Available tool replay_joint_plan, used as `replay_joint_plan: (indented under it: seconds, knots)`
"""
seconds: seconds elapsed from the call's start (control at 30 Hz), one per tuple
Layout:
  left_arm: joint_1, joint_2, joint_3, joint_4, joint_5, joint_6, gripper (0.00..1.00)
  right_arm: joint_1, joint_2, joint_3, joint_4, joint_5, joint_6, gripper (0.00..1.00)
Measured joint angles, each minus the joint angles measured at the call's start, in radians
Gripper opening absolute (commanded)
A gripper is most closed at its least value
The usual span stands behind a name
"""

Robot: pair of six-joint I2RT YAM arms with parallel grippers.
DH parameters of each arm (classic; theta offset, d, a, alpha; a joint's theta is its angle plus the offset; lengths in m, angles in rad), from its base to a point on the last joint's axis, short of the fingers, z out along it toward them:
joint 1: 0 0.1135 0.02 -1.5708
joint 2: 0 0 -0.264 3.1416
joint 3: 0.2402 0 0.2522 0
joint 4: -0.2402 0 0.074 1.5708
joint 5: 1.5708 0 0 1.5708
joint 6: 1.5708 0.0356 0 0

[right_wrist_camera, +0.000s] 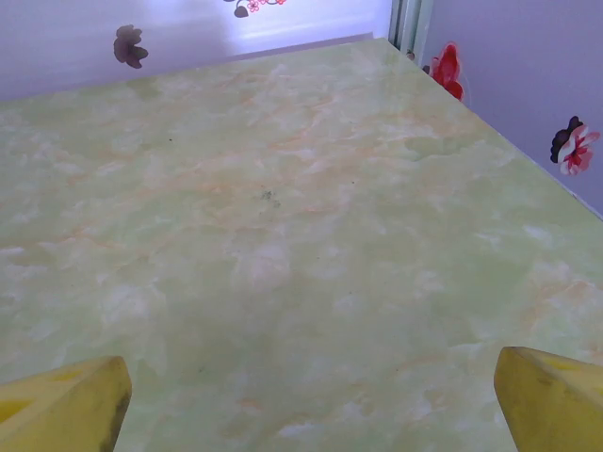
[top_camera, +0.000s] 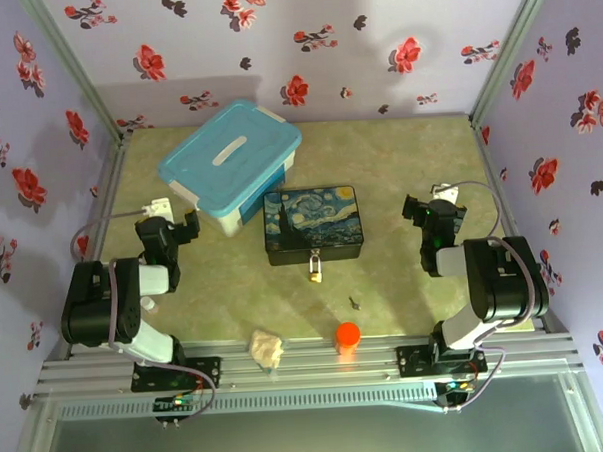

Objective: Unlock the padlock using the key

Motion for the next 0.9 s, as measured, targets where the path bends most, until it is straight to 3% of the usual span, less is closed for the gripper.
replay_joint_plan:
  seconds: [0.9]
  knots:
    - [0.000,0.000,0.000,0.000,0.010,0.000,1.00,0.000,0.000,0.000,0.000,0.000,0.000,0.99]
